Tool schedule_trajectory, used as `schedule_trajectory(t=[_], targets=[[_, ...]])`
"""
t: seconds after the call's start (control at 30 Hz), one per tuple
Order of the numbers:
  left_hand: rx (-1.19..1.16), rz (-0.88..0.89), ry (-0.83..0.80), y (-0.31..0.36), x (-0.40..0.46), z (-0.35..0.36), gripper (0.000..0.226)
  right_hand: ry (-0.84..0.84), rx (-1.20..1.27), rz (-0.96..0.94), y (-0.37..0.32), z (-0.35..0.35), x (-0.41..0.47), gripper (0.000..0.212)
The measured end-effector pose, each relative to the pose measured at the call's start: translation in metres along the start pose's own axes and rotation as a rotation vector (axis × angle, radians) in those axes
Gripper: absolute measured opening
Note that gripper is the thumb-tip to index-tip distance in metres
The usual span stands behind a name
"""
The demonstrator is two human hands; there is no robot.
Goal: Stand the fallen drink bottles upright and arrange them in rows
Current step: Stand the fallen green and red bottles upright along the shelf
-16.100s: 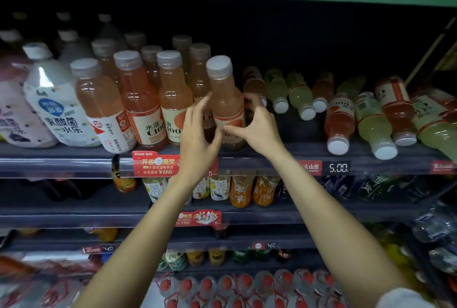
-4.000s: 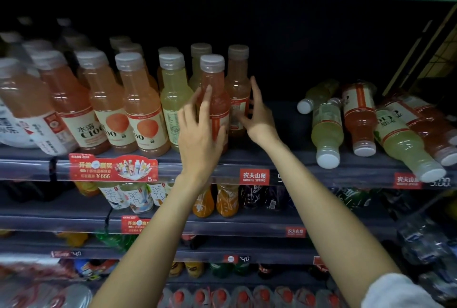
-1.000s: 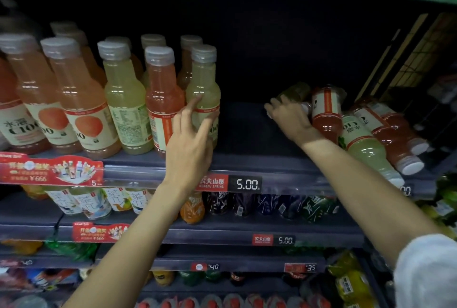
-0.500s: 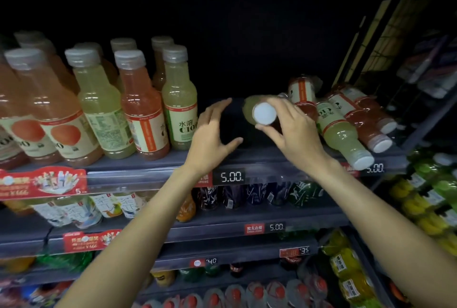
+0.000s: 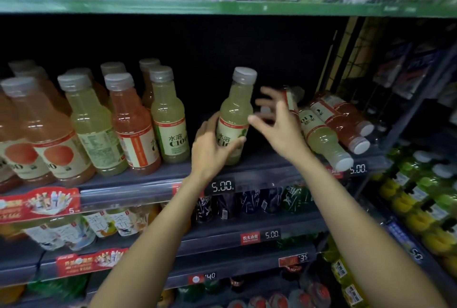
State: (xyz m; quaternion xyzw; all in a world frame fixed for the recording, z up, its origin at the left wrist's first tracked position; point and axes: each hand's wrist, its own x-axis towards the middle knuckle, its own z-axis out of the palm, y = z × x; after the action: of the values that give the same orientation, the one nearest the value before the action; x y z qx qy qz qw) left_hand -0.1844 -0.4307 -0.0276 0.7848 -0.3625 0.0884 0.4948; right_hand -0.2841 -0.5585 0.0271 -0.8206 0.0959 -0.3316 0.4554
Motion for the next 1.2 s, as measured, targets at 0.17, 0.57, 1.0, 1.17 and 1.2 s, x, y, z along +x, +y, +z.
schedule_trajectory(t=[0.17, 0.57, 1.0, 1.17, 1.2], targets=[[-0.224, -0.178, 0.165, -0.006, 0.005, 0.01, 0.076, -0.148, 0.175, 0.174, 0.038, 0.041, 0.0, 0.042], [-0.429, -0.27, 0.198, -0.011, -0.008, 0.0, 0.066, -0.043, 0.029, 0.215, 0.032, 0.104, 0.051, 0.04], [0.08, 0.22, 0.065, 0.014, -0.02, 0.004, 0.031, 0.051, -0.733, -0.269, 0.054, -0.036, -0.014, 0.038], [0.424, 0.595, -0.15, 0.015, 0.046, 0.042, 0.037, 0.013, -1.098, -0.058, 0.065, -0.067, -0.003, 0.052], [0.488, 0.655, -0.176, 0.014, 0.059, 0.052, 0.04, 0.017, -1.131, -0.036, 0.067, -0.068, -0.003, 0.055]])
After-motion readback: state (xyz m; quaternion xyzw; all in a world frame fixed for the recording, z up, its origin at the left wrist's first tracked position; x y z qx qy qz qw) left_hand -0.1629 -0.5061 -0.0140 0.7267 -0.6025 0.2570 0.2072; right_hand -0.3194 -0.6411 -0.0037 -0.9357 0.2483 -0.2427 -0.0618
